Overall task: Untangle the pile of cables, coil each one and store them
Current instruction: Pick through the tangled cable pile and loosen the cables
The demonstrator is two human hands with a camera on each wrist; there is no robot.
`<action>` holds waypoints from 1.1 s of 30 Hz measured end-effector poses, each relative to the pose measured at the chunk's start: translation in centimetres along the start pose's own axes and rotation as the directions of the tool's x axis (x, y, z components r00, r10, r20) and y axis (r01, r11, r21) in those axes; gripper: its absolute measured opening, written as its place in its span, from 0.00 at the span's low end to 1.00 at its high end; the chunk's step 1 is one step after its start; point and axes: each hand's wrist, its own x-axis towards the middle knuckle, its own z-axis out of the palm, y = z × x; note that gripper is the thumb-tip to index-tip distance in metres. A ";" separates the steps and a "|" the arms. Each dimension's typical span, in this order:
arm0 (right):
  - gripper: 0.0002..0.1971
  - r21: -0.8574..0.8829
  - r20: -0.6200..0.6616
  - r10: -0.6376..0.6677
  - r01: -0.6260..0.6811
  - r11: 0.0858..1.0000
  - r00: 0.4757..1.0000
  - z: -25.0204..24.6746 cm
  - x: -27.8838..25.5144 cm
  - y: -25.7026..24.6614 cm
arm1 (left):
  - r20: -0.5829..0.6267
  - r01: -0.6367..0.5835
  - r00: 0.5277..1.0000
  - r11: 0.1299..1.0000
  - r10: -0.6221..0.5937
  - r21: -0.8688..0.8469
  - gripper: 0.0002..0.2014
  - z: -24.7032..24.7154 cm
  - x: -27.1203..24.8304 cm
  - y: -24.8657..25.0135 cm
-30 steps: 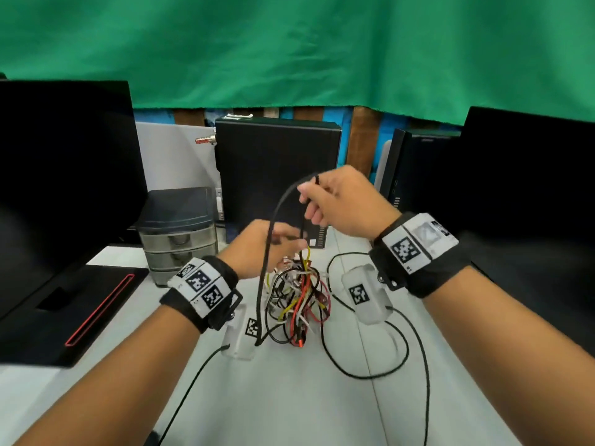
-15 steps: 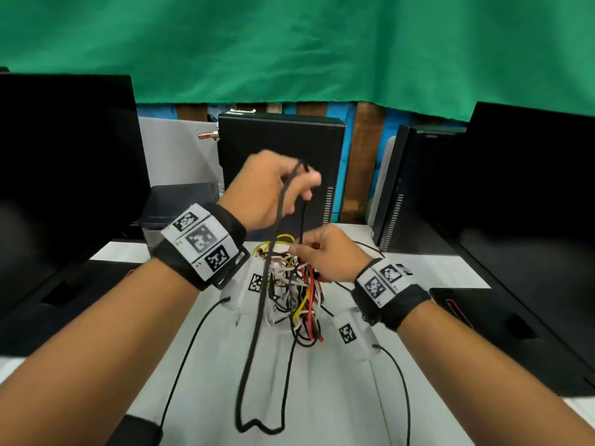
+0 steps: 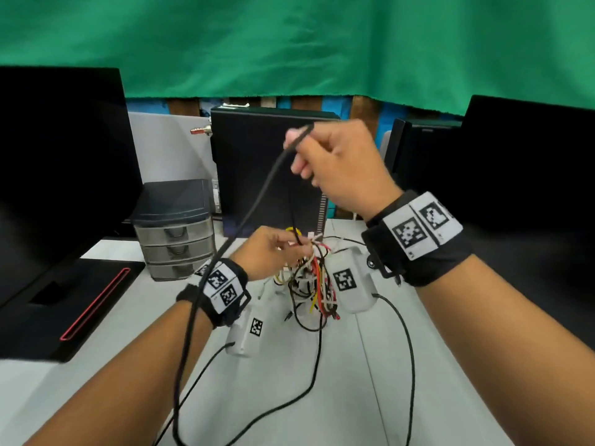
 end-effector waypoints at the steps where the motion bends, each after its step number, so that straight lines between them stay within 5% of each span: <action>1: 0.17 0.060 -0.091 -0.051 0.056 0.997 0.995 -0.3 0.1 -1.1 | 0.030 0.004 1.000 0.999 -0.005 0.042 0.08 0.5 0.2 -0.7; 3: 0.16 0.179 -0.225 -0.119 0.161 0.971 0.967 -1.0 0.0 -2.7 | 0.019 0.018 1.000 0.996 -0.020 0.088 0.12 1.2 0.5 -1.1; 5: 0.10 0.242 -0.228 -0.155 0.211 0.947 0.961 -1.3 -0.9 -3.1 | -0.082 0.037 0.996 0.997 -0.031 0.074 0.17 0.9 1.0 -0.5; 6: 0.06 0.238 -0.170 -0.147 0.186 0.953 0.974 -1.2 -1.5 -2.8 | -0.126 0.034 0.992 0.998 -0.028 0.045 0.16 0.3 1.1 0.6; 9: 0.27 0.125 0.084 0.064 -0.075 0.989 0.994 0.1 -3.4 0.9 | -0.219 -0.071 0.973 0.997 0.073 0.015 0.16 -2.8 1.5 5.5; 11: 0.28 0.011 0.207 0.235 -0.242 0.970 0.950 1.4 -4.4 4.1 | -0.241 -0.167 0.957 0.986 0.164 0.006 0.15 -5.2 1.7 9.2; 14: 0.10 -0.127 0.347 0.370 -0.347 0.929 0.862 3.5 -5.8 8.2 | -0.296 -0.321 0.907 0.947 0.300 -0.023 0.14 -8.0 0.7 14.7; 17: 0.20 -0.300 0.428 0.506 -0.410 0.861 0.749 4.8 -7.0 10.8 | -0.414 -0.529 0.787 0.846 0.458 -0.069 0.12 -10.1 -1.7 18.2; 19: 0.20 -0.288 0.417 0.540 -0.457 0.842 0.731 4.6 -6.8 11.3 | -0.437 -0.568 0.762 0.817 0.478 -0.096 0.07 -10.1 -2.8 17.9; 21: 0.19 -0.245 0.361 0.518 -0.457 0.855 0.776 3.7 -5.3 10.6 | -0.402 -0.474 0.824 0.874 0.399 -0.104 0.08 -8.9 -2.4 15.1; 23: 0.19 -0.186 0.269 0.446 -0.408 0.894 0.854 2.0 -3.2 8.8 | -0.277 -0.262 0.933 0.961 0.229 -0.085 0.16 -6.9 -1.2 10.7; 25: 0.20 -0.137 0.162 0.330 -0.310 0.941 0.930 0.3 -0.8 6.1 | -0.134 -0.042 0.990 0.997 0.033 -0.063 0.23 -4.1 0.1 6.6; 29: 0.21 -0.227 -0.052 -0.034 0.021 0.974 0.998 -1.7 2.9 0.0 | 0.004 0.065 0.998 0.988 -0.065 -0.142 0.13 0.9 2.2 3.9; 30: 0.21 -0.261 -0.063 -0.097 0.078 0.962 0.993 -1.7 3.3 -1.0 | -0.018 0.041 0.999 0.990 -0.044 -0.132 0.08 1.5 2.7 4.1; 33: 0.19 -0.304 -0.074 -0.172 0.142 0.942 0.982 -1.3 2.3 -1.4 | -0.126 0.044 0.990 0.985 -0.065 -0.167 0.15 0.9 3.7 5.4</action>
